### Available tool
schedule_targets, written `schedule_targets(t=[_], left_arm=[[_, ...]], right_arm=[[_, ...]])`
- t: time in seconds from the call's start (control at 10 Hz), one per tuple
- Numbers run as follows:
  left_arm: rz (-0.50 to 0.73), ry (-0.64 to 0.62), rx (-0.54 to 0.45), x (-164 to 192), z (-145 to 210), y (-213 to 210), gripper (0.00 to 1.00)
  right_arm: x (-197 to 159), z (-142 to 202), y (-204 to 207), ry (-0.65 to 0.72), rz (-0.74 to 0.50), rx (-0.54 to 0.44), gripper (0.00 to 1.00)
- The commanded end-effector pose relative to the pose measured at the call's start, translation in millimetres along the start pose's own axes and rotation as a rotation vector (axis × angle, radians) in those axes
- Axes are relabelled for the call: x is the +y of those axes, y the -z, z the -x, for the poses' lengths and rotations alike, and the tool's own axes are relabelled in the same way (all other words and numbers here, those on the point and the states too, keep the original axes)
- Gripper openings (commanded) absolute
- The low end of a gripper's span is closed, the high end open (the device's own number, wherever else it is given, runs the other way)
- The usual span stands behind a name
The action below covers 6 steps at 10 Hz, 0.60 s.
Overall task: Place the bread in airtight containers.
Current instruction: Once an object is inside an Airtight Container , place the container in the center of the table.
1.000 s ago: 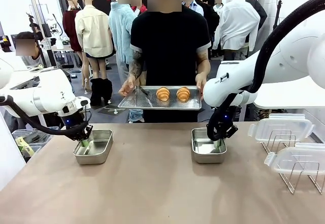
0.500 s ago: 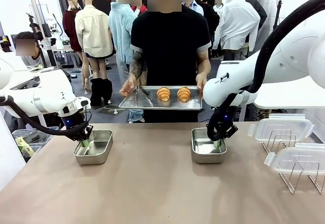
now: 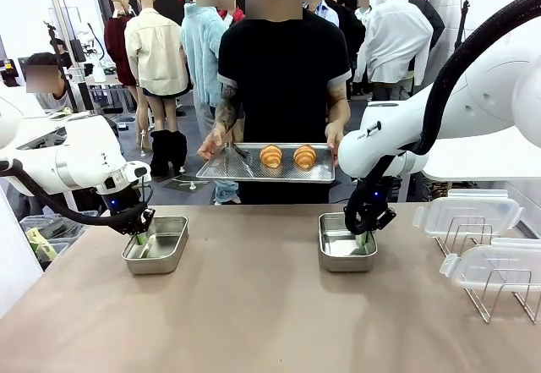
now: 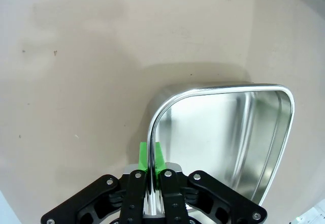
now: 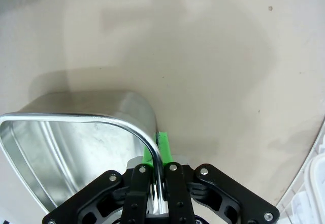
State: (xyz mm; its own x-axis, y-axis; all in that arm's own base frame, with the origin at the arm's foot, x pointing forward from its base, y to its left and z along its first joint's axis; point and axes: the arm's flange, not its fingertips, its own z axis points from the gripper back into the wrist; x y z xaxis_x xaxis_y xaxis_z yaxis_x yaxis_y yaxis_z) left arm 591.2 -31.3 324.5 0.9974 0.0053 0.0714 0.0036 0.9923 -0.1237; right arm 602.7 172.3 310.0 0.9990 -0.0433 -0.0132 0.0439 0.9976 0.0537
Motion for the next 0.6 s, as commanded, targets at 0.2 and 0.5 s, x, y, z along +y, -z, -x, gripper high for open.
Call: schedule_targets(t=[0.2,0.5], left_arm=[[-0.003,0.001,-0.008,0.5,-1.1,-0.3,0.00],[0.000,0.000,0.000,0.0,0.0,0.0,0.00]], right_arm=[[-1.4,1.1,1.9,-0.012,-0.003,-0.011,0.00],[0.0,0.0,0.0,0.000,0.000,0.000,0.00]])
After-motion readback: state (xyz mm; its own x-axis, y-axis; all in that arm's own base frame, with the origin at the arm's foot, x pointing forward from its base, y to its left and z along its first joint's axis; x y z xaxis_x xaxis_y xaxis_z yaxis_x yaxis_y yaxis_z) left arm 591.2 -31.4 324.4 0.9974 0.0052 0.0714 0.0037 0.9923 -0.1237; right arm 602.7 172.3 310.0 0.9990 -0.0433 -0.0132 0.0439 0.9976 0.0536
